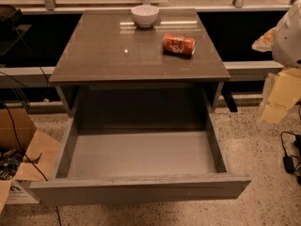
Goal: Place coke can into top drawer
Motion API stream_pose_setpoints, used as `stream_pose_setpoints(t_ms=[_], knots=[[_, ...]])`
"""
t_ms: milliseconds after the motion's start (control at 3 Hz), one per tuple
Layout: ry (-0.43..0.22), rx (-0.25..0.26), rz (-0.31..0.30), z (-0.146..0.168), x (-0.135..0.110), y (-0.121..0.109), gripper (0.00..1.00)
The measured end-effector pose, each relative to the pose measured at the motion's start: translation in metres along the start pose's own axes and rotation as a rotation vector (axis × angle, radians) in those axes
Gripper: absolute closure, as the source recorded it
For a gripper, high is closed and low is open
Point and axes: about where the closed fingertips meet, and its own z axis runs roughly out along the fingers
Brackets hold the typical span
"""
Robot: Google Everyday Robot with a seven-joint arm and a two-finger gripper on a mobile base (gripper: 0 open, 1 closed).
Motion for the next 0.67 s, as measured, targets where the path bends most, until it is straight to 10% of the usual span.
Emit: stream_pose_setpoints(t_ms=[667], knots=[[-0.033,0.023,0.002,0.004,-0.016,-0.021,0.0]])
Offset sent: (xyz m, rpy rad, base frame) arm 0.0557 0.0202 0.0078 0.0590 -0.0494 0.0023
